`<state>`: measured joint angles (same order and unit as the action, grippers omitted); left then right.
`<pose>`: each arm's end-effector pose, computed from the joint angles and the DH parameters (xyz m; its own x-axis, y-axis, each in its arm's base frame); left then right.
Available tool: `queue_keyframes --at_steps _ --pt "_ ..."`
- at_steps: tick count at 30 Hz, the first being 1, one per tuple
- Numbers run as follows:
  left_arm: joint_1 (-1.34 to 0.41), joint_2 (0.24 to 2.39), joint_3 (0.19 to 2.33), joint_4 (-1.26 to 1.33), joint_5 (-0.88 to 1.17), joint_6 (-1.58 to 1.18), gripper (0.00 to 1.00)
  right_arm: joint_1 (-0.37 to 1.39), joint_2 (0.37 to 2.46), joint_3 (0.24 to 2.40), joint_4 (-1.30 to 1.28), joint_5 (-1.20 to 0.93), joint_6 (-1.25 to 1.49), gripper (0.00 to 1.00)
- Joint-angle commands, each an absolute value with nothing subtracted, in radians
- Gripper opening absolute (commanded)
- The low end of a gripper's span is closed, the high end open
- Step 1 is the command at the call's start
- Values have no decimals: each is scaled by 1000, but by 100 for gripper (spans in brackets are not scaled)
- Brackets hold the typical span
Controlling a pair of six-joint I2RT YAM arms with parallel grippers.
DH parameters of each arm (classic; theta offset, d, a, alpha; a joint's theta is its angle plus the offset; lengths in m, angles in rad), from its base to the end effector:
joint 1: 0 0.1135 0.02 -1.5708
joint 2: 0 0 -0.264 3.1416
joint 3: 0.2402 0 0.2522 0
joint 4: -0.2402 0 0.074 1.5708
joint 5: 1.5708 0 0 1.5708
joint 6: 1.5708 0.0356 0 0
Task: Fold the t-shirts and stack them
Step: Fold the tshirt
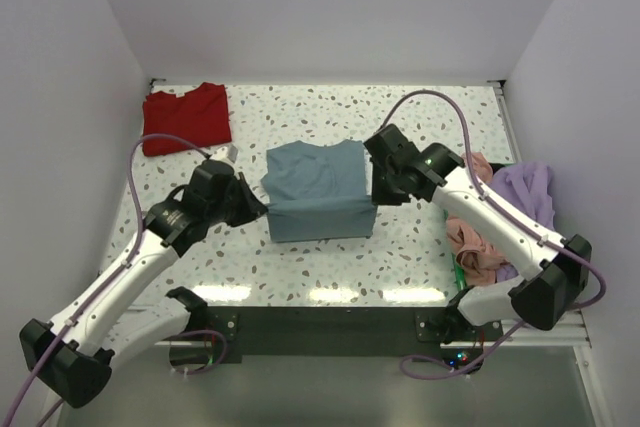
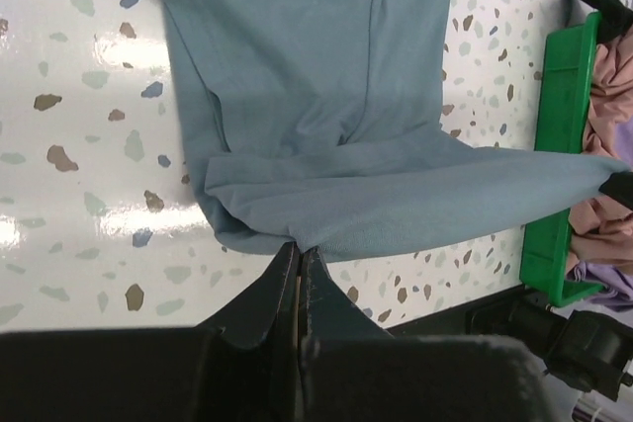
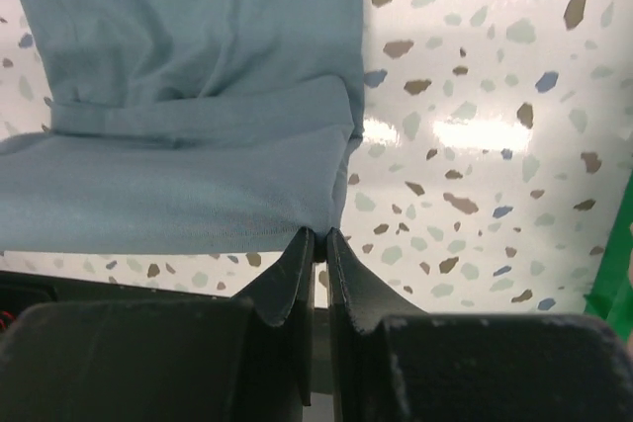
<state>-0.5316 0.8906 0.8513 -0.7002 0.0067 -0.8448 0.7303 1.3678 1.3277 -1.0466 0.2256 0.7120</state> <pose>0.1568 -0.0925 0.2952 -0.7679 -0.4159 -0.4871 -0.0951 0.8261 -0.5555 0.2024 0.1705 0.3260 -0.8733 0.0728 -0.4817 -0.0027 0.9880 0.1542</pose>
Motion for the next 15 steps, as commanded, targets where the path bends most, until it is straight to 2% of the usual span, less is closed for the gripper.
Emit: queue_keyframes --at_steps 1,8,15 --pt "-525 922 880 -608 -61 -799 0 677 1385 1410 -1026 287 621 0" --pt "-502 1022 913 -505 -11 -744 0 624 1477 1506 -1006 287 546 0" --pt "-399 1112 951 -431 77 -669 0 581 1584 1618 -989 284 479 0"
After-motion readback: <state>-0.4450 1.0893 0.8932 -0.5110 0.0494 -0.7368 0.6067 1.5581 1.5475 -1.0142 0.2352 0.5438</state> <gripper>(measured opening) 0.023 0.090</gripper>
